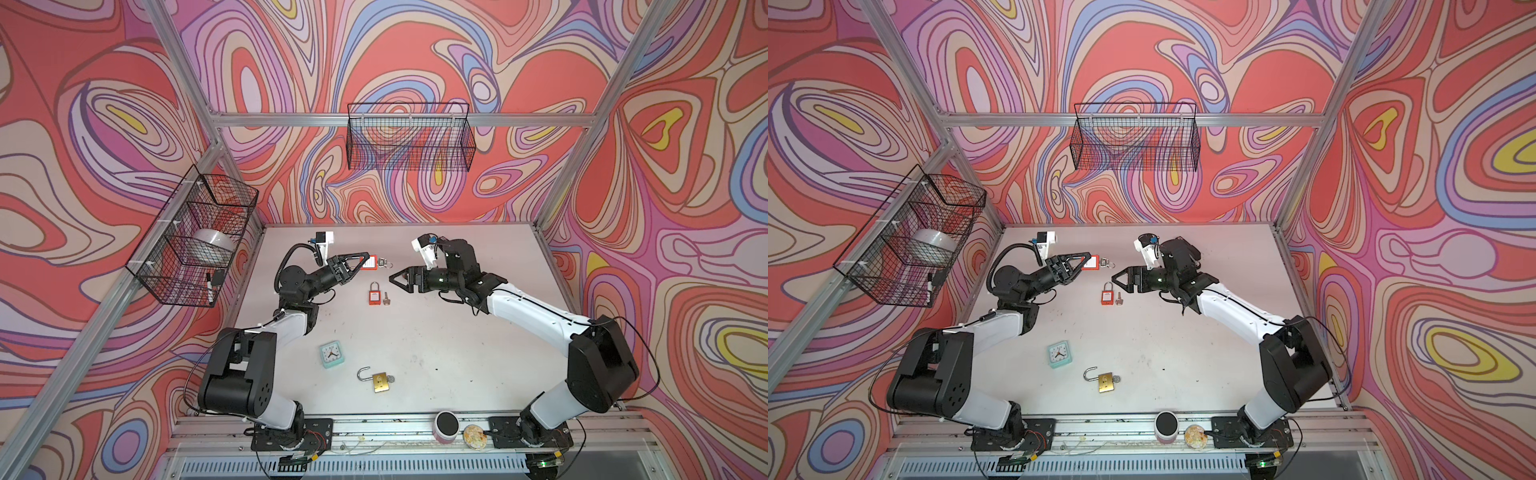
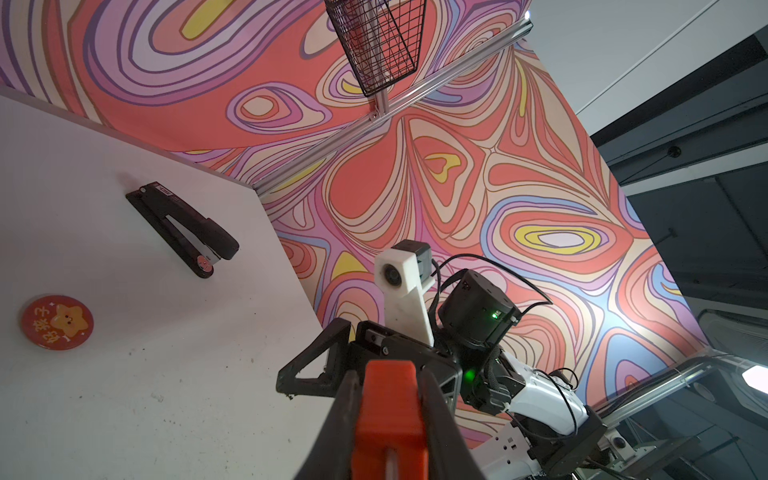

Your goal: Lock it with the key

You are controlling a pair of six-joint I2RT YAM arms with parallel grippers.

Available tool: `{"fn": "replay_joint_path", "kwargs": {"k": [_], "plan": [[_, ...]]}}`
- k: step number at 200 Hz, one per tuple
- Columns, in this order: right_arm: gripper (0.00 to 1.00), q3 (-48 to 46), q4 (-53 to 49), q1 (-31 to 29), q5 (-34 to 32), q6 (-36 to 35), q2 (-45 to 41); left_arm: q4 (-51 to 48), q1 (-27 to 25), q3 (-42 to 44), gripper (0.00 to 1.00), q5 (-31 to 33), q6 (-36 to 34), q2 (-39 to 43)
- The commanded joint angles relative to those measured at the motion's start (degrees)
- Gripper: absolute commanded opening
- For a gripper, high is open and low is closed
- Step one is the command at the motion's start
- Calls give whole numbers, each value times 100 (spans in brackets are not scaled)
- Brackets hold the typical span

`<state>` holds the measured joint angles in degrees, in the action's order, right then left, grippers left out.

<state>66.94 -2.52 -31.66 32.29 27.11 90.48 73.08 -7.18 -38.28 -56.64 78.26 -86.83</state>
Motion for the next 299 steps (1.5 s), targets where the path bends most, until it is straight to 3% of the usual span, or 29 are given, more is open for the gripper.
{"fn": "replay_joint_path", "kwargs": {"k": [1,77,152,210,246,299], "plan": [[90,216,-168,122,-83,-200,-99,469,-29,-181,0,-76,111,105],[86,376,1186,292,1023,701,-144,479,-29,-281,0,-84,138,42],[56,759,2286,270,1792,1843,687,479,-29,-180,0,-84,137,111],[40,873,2003,187,2078,1699,807,477,-29,-162,0,-81,128,116],[18,838,2013,160,2163,1727,849,471,-38,-177,0,-66,128,94],[15,862,2120,136,2223,1781,939,475,-46,-164,0,-76,138,106]]}}
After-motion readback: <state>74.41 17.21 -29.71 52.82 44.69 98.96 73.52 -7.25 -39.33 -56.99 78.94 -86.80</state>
